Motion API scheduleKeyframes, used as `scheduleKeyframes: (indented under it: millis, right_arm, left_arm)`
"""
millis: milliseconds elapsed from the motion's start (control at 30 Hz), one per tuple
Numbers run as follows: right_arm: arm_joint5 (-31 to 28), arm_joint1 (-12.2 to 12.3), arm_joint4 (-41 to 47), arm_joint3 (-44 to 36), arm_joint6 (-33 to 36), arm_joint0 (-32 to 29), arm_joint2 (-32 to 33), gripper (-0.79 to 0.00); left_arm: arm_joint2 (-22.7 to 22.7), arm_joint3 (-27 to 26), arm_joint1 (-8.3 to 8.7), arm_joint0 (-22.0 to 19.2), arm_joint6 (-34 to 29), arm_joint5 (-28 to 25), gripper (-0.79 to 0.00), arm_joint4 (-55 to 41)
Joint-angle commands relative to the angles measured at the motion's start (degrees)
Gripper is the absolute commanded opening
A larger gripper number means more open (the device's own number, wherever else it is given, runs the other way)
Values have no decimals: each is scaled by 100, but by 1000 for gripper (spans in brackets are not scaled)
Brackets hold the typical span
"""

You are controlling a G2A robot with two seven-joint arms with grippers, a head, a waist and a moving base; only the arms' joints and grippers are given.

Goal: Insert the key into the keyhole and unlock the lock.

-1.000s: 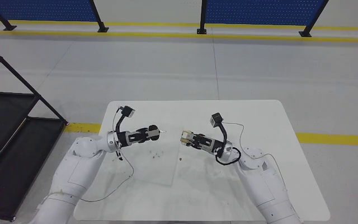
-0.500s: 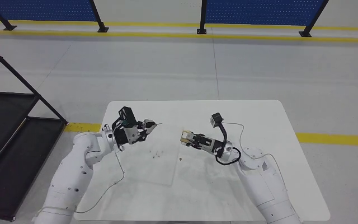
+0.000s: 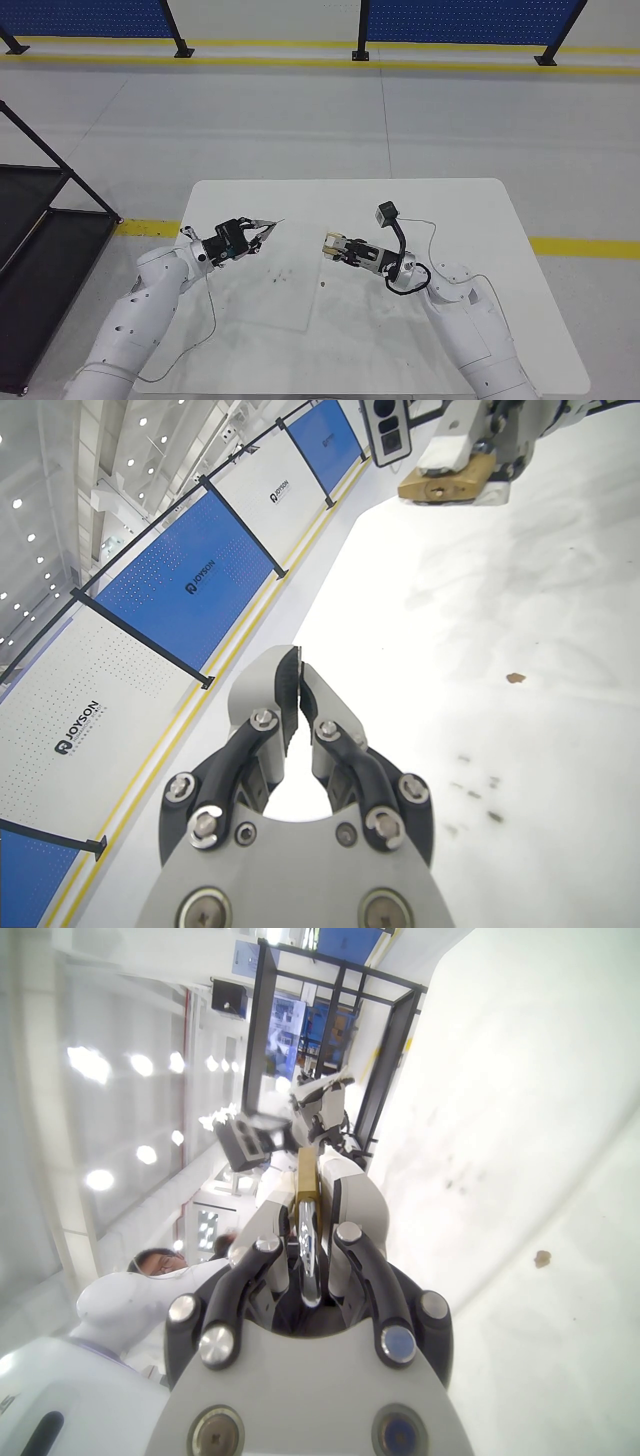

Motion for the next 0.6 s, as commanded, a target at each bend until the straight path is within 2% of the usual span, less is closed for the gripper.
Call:
scheduleKeyframes:
  millis: [0, 67, 167, 333, 467, 567]
  right_arm:
    - [0, 0, 0, 0, 0, 0, 0, -785]
    - [0, 0, 0, 0, 0, 0, 0, -785]
    - [0, 0, 0, 0, 0, 0, 0, -785]
    - [0, 0, 0, 0, 0, 0, 0, -785]
    - [0, 0, 0, 0, 0, 0, 0, -785]
    - [0, 0, 0, 0, 0, 0, 0, -785]
  left_arm:
    - [20, -57, 1, 2, -25, 71, -785, 69]
    - [111, -195, 26, 4, 258, 180, -785, 370]
    - [147, -148, 109, -89, 792, 1009, -785, 1431]
    - [267, 351, 201, -362, 1707, 2951, -785, 2979]
    - [376, 860, 232, -732, 2907, 3978, -785, 3247]
    - [493, 1093, 269, -1028, 3282, 4321, -785, 3795]
